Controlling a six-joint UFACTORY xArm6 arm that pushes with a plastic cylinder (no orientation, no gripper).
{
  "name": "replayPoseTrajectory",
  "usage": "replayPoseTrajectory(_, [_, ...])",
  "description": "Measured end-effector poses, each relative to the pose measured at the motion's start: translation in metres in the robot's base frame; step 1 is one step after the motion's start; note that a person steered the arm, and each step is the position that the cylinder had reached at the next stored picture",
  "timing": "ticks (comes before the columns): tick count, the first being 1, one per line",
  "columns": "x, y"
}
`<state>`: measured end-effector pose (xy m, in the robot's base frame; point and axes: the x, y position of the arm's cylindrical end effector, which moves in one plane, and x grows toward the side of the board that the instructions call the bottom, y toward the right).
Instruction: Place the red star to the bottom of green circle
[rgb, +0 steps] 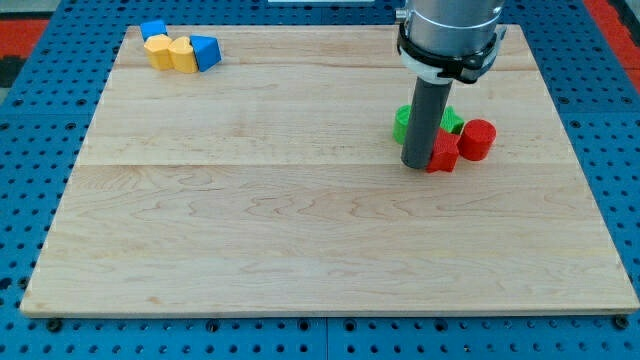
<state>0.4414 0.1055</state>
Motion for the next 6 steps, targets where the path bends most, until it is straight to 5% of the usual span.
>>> replayPoseTrajectory(3, [0.044, 0.015])
replayPoseTrajectory(4, [0.034, 0.064])
replayPoseTrajectory(6, [0.000, 0.031])
